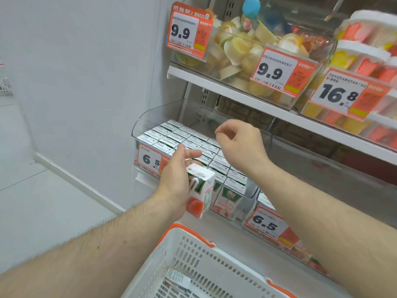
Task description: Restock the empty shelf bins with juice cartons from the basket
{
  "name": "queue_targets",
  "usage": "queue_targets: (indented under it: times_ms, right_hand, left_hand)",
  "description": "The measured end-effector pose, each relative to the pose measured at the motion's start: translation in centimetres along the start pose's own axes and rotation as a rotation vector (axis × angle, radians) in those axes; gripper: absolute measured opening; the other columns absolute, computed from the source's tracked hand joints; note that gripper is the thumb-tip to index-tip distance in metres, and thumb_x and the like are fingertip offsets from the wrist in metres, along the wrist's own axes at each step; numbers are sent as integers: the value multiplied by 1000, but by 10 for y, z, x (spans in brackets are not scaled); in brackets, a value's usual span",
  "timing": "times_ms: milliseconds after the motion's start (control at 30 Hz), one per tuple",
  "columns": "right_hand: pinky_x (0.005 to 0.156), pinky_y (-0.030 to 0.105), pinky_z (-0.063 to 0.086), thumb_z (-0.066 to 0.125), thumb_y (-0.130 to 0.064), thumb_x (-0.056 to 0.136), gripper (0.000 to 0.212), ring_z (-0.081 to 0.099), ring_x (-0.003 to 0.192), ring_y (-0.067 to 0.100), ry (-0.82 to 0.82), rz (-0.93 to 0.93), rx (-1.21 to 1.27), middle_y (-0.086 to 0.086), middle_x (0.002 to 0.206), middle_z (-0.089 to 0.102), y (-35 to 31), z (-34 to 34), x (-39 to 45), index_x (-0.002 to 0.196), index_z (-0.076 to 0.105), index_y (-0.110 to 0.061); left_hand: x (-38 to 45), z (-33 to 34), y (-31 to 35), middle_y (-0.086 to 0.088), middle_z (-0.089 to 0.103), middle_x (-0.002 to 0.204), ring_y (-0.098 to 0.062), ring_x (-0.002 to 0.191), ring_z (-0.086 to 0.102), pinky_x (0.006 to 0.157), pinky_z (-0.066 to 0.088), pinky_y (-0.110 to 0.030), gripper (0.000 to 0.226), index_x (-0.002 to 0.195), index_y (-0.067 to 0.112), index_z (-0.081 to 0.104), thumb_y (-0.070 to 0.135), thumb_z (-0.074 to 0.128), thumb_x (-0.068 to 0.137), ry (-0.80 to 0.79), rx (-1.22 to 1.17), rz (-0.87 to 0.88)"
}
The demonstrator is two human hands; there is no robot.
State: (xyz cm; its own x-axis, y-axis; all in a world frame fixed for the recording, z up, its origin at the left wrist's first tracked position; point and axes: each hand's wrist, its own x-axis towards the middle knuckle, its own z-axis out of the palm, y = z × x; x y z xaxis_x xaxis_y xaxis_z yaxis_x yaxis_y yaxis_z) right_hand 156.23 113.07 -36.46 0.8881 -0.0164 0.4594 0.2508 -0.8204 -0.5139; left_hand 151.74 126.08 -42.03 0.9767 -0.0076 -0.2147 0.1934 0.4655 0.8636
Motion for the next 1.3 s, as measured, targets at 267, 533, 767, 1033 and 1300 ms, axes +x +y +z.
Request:
queue_targets:
  times_ms: [267, 533, 767, 1033, 1300]
  right_hand:
    - [61, 31, 52, 78, -42, 75, 24, 59, 62, 12, -283, 121, 178, -5, 76, 64, -14, -13, -87, 89, 67, -27]
    - [57, 23, 44, 84, -18, 65, 22, 55, 59, 11, -398, 138, 466, 6, 67, 66, -1, -35, -91, 80, 68, -21]
    - [63, 23, 49, 57, 3, 57, 29, 59, 70, 11, -406, 105, 714, -1, 75, 66, 20, -46, -87, 84, 64, -8]
    - [66, 24, 49, 56, 6, 82, 33, 60, 82, 16, -183, 263, 516, 5, 99, 69, -1, -46, -76, 97, 68, -21]
    - [49, 27, 49, 54, -56, 91, 45, 65, 56, 23, -487, 631, 438, 12, 78, 73, -39, -33, -60, 96, 66, -13]
  left_hand:
    - [-18, 12, -2, -12, 67, 84, -26, 71, 65, 70, 52, -36, 43, 88, 19, 62, 50, 35, 101, 53, -18, -35]
    - [-23, 1, 0, -9, 58, 75, -24, 66, 53, 65, 41, -33, 34, 91, 14, 58, 47, 49, 91, -221, 128, -98]
    - [-23, -29, -4, -4, 67, 109, -19, 98, 60, 87, 45, -42, 62, 121, 24, 65, 23, 72, 59, -908, 362, -191]
    - [-15, -20, -20, -2, 68, 96, -21, 89, 67, 71, 58, -32, 58, 99, 15, 53, 3, 92, 57, -296, 605, 277]
    - [-2, -11, -25, 5, 40, 94, -20, 87, 45, 67, 36, -32, 49, 90, 19, 42, 17, 83, 62, 94, 1031, 854]
